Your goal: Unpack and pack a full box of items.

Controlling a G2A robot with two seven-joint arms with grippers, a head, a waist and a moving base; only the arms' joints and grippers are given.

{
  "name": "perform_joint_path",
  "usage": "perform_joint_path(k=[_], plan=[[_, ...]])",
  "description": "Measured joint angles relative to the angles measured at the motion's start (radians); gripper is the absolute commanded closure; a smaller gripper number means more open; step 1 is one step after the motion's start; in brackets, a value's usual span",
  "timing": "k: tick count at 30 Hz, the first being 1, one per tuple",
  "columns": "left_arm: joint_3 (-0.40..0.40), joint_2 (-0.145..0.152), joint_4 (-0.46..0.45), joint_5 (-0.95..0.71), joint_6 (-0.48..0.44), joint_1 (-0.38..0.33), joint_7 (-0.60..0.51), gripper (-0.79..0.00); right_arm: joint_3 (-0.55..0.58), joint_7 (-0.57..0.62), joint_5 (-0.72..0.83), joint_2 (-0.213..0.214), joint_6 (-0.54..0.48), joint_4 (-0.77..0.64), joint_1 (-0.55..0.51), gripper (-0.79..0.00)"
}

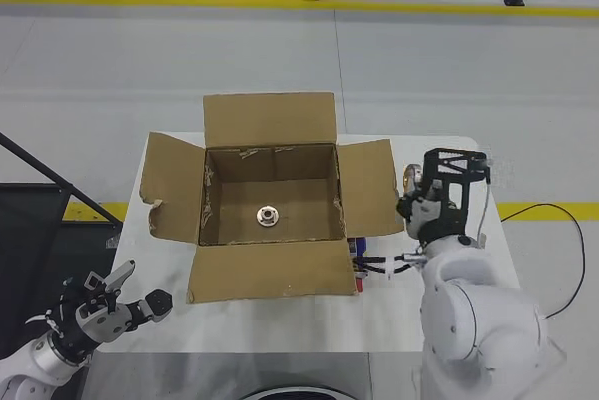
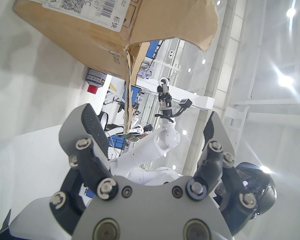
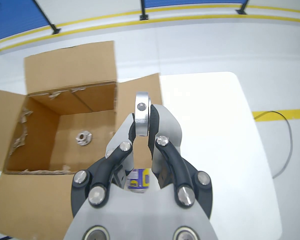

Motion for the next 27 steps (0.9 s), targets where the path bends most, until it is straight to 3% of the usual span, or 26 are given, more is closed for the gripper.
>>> perform_joint_path(k=[5,11,27], plan=[[0.000,0.000,0.000,0.000,0.000,0.000,0.000,-0.785,0.131,0.014,0.020,0.012,-0.047,0.089,-0.064,0.000],[0.000,0.000,0.000,0.000,0.000,0.000,0.000,-0.785,0.202,-0.018,0.064,0.023,-0.097,0.227,-0.120,0.000],[0.000,0.000,0.000,0.000,0.000,0.000,0.000,-0.785,0.152,-0.175,0.075,0.031,-0.019,0.422,-0.106,0.000]])
